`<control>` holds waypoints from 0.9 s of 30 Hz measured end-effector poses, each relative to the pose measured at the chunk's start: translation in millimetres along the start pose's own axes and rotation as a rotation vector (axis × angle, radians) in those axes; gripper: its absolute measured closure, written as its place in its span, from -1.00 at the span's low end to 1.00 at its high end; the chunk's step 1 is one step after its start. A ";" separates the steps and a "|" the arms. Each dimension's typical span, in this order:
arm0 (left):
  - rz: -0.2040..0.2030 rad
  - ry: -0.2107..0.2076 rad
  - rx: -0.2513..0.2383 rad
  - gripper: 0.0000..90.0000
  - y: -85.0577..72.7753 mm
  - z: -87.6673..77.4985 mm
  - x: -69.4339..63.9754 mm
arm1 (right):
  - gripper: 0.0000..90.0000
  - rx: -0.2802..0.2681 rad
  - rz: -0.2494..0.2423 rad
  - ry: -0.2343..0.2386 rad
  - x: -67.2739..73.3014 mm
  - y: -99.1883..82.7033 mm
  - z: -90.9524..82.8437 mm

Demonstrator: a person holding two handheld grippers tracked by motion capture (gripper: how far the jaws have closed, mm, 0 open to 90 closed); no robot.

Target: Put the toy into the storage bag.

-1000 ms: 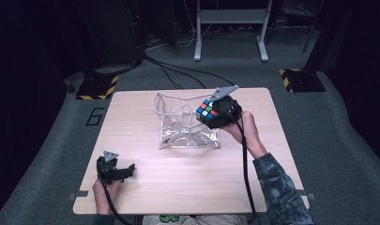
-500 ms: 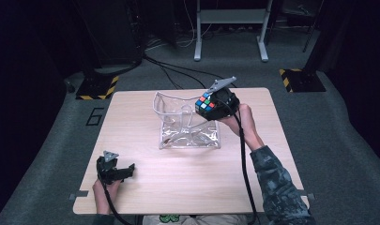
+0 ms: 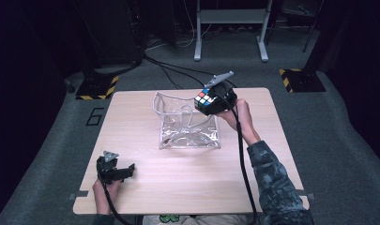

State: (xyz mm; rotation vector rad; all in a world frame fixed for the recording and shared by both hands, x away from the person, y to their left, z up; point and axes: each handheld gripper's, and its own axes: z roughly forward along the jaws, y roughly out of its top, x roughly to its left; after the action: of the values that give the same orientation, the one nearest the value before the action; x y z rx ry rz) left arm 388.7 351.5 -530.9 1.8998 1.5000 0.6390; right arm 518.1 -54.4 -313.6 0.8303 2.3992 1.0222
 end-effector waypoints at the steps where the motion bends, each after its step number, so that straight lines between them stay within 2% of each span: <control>1: 0.000 0.000 0.001 -0.86 0.0 0.0 0.0 | -0.25 -0.005 -0.010 -0.001 -1.7 0.6 1.6; 2: 0.000 -0.001 -0.001 -0.86 0.0 0.1 0.1 | -0.25 0.002 0.009 -0.002 -1.4 1.1 2.6; 5: 0.001 -0.001 -0.001 -0.86 0.1 0.1 0.2 | -0.26 0.005 0.002 0.003 -4.9 3.1 7.7; 7: 0.000 0.000 0.000 -0.86 0.1 0.1 0.1 | -0.25 0.015 0.017 0.004 -5.8 4.4 10.2; 17: 0.000 -0.001 0.000 -0.86 0.1 0.1 0.1 | -0.26 0.049 0.007 0.017 -9.8 8.4 27.1; 19: 0.001 -0.001 -0.002 -0.86 0.1 0.3 0.1 | -0.26 0.059 -0.009 0.019 -10.2 7.5 30.9; 25: 0.000 -0.001 0.000 -0.86 0.2 0.1 0.2 | -0.26 0.088 0.007 0.022 -9.8 4.5 42.4; 27: 0.001 -0.001 0.002 -0.86 0.3 0.0 0.2 | -0.26 0.099 -0.004 0.017 -9.5 3.2 46.0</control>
State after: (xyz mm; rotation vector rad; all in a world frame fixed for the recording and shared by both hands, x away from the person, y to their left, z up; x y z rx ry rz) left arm 388.9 351.7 -530.7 1.9027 1.5000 0.6375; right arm 552.2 -35.4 -339.9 0.8537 2.4815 0.9195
